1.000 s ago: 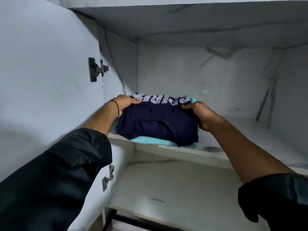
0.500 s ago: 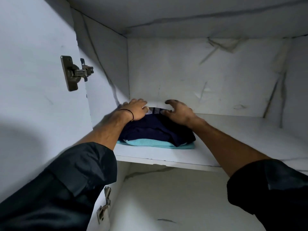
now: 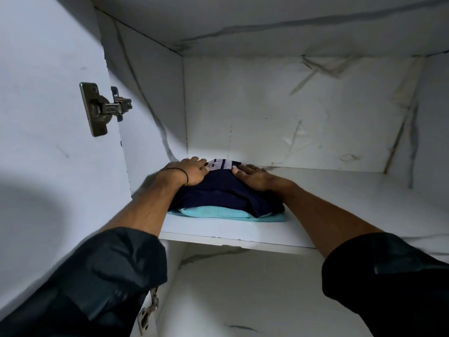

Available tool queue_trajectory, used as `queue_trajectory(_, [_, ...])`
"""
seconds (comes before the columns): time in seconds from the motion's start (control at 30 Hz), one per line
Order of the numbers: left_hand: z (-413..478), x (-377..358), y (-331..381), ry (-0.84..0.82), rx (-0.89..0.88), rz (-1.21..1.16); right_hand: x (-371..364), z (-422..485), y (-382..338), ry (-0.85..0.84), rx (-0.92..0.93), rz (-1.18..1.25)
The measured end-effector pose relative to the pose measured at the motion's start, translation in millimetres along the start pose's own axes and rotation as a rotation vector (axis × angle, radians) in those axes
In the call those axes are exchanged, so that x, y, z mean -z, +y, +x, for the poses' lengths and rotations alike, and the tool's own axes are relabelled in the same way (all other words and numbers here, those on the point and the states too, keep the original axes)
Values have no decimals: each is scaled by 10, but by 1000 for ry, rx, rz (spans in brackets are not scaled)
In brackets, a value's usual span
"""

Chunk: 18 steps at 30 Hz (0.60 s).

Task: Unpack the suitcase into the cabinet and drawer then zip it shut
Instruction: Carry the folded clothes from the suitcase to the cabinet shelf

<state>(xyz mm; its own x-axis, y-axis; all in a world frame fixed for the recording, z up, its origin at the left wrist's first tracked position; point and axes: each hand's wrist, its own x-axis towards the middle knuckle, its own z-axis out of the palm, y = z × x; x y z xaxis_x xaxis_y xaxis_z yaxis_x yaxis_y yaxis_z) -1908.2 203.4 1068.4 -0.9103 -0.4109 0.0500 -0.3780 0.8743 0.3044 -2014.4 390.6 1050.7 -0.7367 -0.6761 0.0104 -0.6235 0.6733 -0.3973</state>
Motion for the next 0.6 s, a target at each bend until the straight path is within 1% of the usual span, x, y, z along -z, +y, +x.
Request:
queue_trajectory(0.1, [-334,-33,60,-16,-123,-97,4,-167,35,-15,19,36])
queue_trajectory(0.17, [-552,-138,46,1,-179,-88,0,-313,23,-30,14,47])
queue_trajectory(0.27, [-666,-206,-77,96,-151,-34,-26,-477,-56,-43,28,43])
queue_trajectory(0.4, [-605,-154,-183,69,-117,59,-150,-398,-152,-22,-5,15])
queue_trajectory(0.6, [-650,-147,-161,60,-96,-17,-216,-277,-128,6,-38,38])
